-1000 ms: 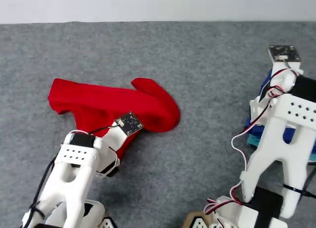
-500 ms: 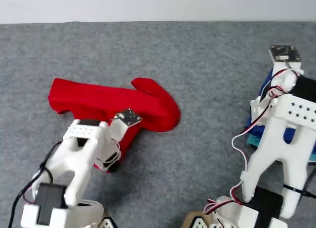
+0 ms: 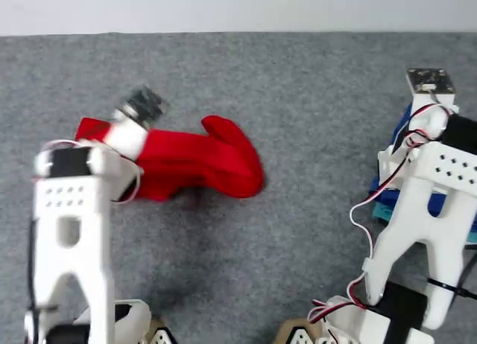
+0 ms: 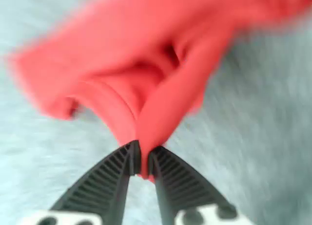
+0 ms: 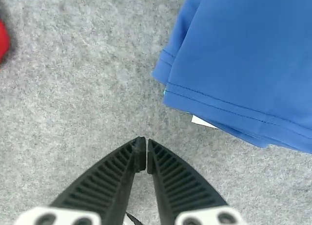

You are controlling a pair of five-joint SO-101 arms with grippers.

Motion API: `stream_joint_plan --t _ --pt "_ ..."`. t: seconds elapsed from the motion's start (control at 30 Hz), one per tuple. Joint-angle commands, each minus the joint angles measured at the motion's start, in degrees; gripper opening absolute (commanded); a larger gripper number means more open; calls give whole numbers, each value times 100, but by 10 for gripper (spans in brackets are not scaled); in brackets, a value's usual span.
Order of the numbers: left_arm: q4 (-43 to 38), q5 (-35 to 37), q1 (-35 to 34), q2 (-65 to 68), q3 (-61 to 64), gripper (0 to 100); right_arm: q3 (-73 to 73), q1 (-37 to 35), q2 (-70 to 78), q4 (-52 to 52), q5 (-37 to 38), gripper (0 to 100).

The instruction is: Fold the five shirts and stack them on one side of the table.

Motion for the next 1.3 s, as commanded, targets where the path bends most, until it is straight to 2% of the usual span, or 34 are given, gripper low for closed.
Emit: stream_joint_plan --t 0.0,0.3,0.5,0.63,0.77,0.9,1.03,1.27 --pt "167 932 -35 -677 -1165 5 -26 40 -163 215 -62 16" --pt "404 1890 -97 -686 -3090 5 -26 40 -163 215 -44 15" --pt "422 2057 -1116 -396 -3213 5 -18 -207 -224 215 -18 15" --pt "651 2022 -1952 158 -3213 5 -26 -910 -215 215 -18 18" --pt "958 1618 -2426 774 -3204 5 -26 -1886 -154 207 -44 19" --pt "1125 1213 -2602 1292 -2791 5 -62 -2976 31 48 -53 19" --pt "1090 826 -2804 1512 -2018 5 -255 -3670 532 -497 -62 19" --pt "589 255 -3341 1521 -884 5 -1433 -4919 1877 -655 -62 19"
